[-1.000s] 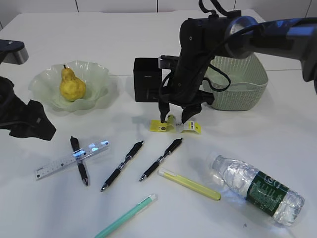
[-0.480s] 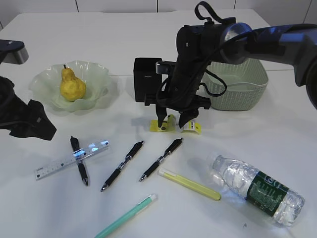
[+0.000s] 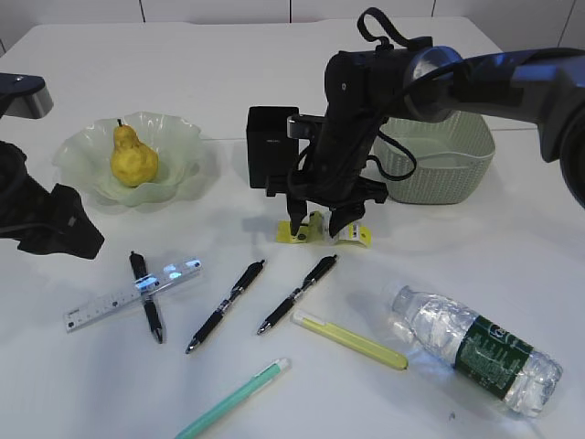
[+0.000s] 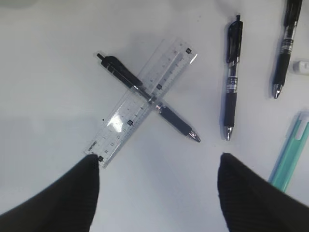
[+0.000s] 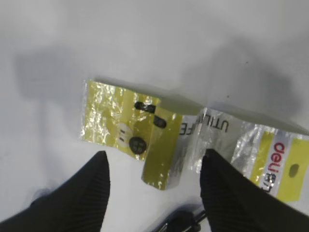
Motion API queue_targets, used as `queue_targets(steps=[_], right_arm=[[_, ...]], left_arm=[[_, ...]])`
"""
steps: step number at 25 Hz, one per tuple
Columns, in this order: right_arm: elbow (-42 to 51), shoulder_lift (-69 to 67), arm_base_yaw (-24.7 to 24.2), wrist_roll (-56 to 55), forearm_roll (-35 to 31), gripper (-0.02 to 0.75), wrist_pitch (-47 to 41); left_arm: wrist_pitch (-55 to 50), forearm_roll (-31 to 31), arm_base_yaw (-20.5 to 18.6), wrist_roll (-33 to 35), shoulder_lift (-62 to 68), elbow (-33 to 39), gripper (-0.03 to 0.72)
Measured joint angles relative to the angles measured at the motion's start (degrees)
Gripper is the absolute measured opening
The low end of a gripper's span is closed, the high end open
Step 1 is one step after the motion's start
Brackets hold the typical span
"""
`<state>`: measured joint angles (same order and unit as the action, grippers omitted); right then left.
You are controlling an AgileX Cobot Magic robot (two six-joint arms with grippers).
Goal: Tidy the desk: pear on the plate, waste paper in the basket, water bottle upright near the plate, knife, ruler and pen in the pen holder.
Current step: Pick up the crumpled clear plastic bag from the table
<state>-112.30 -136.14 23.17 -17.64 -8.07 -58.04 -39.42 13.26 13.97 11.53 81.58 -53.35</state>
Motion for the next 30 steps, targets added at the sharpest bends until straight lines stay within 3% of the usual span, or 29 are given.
queue_targets(steps=[4, 10, 25, 30], right_arm=[[0.00, 0.00, 0.00, 0.00, 0.00, 0.470, 0.57], [-0.49, 0.00, 0.00, 0.00, 0.32, 0.398, 1.73], [-0.52, -1.39, 0.00, -0.10, 1.71, 0.393, 1.37], [-0.52, -1.74, 0.00, -0.10, 1.96, 0.258, 1.60]], left_arm=[[0.00, 0.00, 0.00, 0.00, 0.00, 0.00, 0.538], [0.00, 0.00, 0.00, 0.00, 0.00, 0.00, 0.538], [-0.08, 0.02, 0.00, 0.00, 0.00, 0.00, 0.538], [-0.08, 0.12, 0.00, 0.00, 0.00, 0.00, 0.538]])
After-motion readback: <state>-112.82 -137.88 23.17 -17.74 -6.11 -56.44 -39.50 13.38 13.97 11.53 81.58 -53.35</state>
